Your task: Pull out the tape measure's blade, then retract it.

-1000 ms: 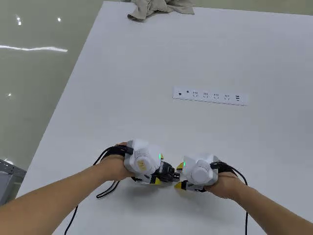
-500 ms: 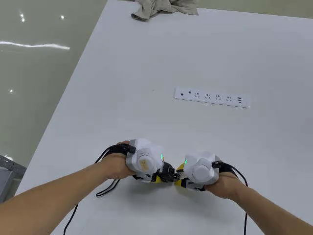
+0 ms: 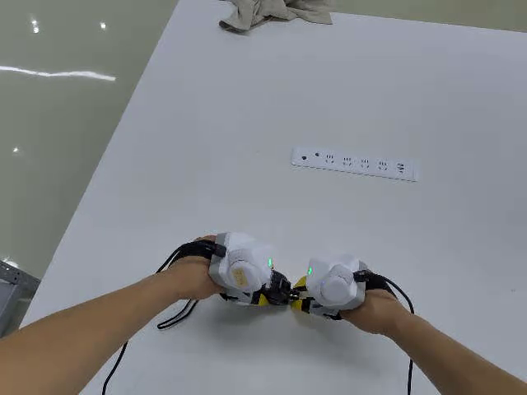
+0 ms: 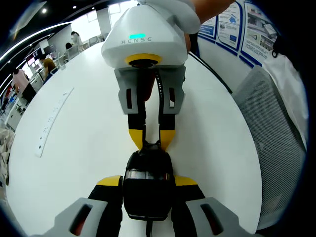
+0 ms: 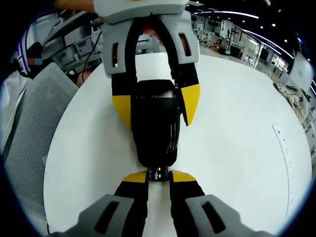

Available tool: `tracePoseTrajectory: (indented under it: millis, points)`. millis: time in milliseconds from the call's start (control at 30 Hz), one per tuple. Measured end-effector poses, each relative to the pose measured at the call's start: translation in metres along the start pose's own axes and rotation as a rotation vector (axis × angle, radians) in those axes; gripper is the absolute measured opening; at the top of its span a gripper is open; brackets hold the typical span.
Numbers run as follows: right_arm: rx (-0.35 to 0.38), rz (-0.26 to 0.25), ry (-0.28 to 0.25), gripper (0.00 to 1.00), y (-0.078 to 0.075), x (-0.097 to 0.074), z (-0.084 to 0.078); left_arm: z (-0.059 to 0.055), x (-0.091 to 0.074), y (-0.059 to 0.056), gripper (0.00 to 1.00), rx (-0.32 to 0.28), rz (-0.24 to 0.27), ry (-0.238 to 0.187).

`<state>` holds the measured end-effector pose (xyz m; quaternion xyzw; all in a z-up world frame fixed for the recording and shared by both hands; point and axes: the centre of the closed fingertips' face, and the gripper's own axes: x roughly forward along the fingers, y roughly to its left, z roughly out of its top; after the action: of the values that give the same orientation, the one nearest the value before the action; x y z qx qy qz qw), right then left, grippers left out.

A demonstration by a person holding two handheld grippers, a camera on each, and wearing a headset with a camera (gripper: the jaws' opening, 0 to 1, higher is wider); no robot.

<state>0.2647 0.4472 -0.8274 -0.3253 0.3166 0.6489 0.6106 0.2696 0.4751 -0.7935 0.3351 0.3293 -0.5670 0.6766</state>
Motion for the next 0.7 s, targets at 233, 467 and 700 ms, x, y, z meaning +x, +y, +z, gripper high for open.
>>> tracePoseTrajectory:
  millis: [233,467,700]
  points:
    - [-0.01,0.0,0.006,0.16,0.0004,0.0005,-0.0005,-0.0012,0.0011,-0.0002,0.35,0.015,-0.003,0.009]
    - [-0.04,-0.001,0.013,0.15,0.0011,0.0007,-0.001,-0.0018,0.0012,0.0001,0.34,0.02,-0.004,0.018]
    - [-0.065,-0.004,0.011,0.15,0.0018,-0.0007,-0.0011,-0.0012,0.0005,-0.0002,0.34,0.024,-0.003,0.025]
